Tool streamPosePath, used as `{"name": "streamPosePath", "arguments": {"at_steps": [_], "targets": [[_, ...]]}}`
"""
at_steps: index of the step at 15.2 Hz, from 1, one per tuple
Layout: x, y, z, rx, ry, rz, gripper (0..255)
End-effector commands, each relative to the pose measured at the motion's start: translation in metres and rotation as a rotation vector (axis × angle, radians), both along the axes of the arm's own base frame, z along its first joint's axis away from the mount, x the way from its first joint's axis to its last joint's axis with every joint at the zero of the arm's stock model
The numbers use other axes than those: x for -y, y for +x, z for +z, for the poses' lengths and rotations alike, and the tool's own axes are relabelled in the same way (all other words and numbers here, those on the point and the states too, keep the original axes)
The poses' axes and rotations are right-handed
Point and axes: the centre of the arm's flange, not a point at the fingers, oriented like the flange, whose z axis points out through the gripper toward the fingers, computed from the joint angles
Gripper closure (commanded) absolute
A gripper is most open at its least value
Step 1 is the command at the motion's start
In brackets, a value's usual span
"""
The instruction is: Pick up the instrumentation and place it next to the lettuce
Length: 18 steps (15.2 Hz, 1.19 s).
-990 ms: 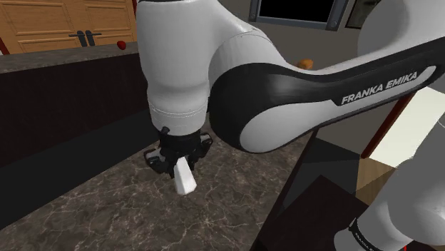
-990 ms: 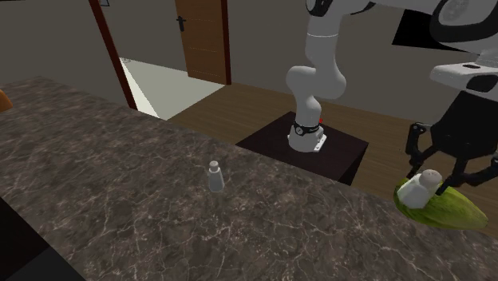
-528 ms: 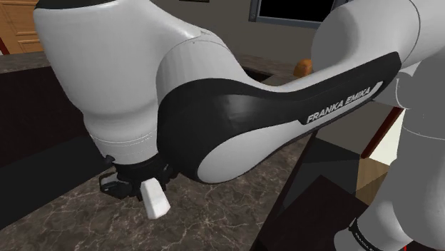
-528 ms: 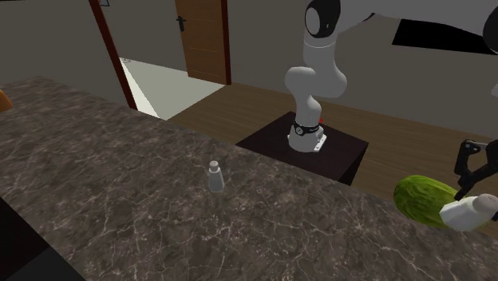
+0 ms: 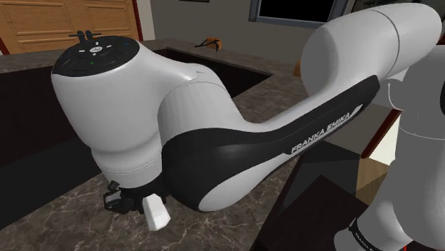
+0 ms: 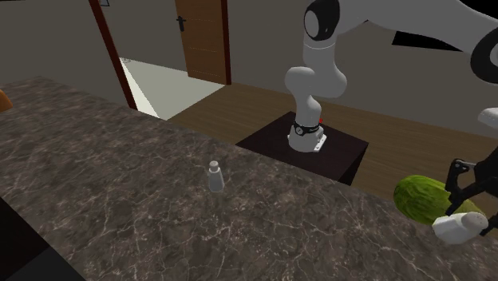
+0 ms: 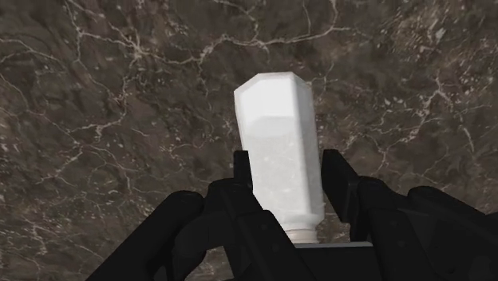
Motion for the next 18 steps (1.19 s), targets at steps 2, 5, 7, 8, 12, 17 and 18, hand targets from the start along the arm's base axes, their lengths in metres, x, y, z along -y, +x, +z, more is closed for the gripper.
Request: {"name": "streamPosePath", "arguments": {"at_steps": [2, 5, 7, 8, 12, 17, 18], "targets": [[0.001, 0.000, -0.015, 0.000, 0.001, 0.000, 255], [0.001, 0.000, -0.031, 0.000, 0.001, 0.000, 255], [0.001, 0.000, -0.042, 0.000, 0.001, 0.000, 255], [0.001, 0.000, -0.047, 0.000, 0.001, 0.000, 255], [0.001, 0.000, -0.068, 0.000, 0.001, 0.000, 255], [0.001, 0.000, -0.094, 0.000, 0.001, 0.000, 255], [0.001, 0.000, -0.100, 0.000, 0.001, 0.000, 255]]}}
